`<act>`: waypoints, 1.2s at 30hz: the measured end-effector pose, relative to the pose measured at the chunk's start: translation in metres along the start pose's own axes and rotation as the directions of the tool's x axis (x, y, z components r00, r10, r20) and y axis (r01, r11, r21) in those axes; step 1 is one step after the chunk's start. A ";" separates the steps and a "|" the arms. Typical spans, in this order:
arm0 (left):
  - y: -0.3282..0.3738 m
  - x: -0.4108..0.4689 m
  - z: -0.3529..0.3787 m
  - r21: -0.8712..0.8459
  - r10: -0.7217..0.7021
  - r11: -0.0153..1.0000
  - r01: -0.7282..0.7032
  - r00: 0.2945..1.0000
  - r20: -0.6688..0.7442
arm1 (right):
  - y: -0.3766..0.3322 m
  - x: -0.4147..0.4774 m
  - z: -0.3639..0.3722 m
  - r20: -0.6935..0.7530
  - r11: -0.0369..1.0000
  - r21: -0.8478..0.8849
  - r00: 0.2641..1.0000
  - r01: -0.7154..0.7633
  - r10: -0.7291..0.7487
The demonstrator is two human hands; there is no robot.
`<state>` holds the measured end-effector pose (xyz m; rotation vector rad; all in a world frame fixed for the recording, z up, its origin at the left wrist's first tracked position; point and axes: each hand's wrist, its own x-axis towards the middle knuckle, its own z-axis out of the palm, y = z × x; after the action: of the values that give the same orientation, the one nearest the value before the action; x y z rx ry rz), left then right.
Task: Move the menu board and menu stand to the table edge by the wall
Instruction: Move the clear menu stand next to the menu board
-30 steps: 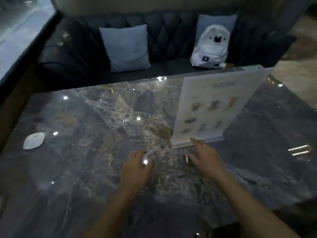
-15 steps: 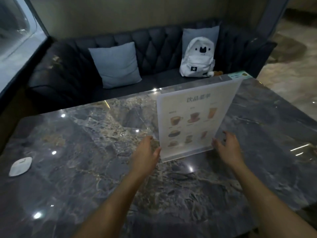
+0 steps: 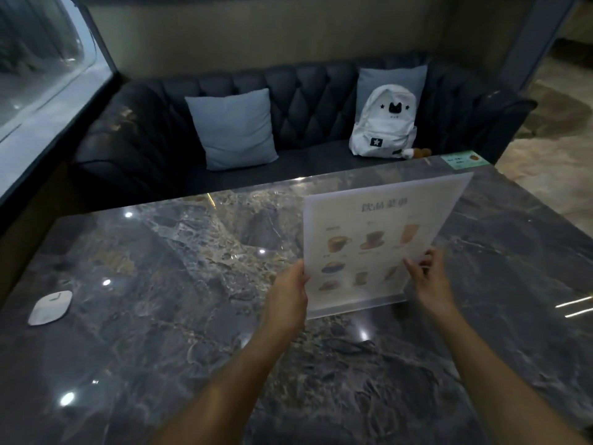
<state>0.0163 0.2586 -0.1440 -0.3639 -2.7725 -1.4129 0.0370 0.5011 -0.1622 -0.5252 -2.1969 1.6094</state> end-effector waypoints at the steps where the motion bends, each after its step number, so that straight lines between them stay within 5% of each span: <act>1: -0.001 0.000 -0.003 -0.041 -0.028 0.999 0.027 0.999 -0.022 | -0.001 0.000 0.004 0.004 1.000 -0.001 1.000 0.009 -0.009; 14: -0.044 -0.025 -0.090 -0.232 -0.200 0.962 0.147 0.953 -0.228 | -0.050 0.004 0.117 0.197 0.989 0.098 0.971 0.114 -0.132; 25: -0.120 -0.058 -0.194 -0.209 -0.381 0.924 0.319 0.762 -0.524 | -0.104 -0.030 0.274 0.485 0.977 0.159 0.851 0.142 -0.202; 36: -0.177 -0.093 -0.270 -0.271 -0.462 0.883 0.383 0.610 -0.644 | -0.150 -0.087 0.402 0.620 0.982 0.162 0.765 0.095 -0.176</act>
<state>0.0433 -0.0762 -0.1351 0.7538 -2.1951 -1.3689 -0.0995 0.0862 -0.1383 0.2703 -2.4787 2.0305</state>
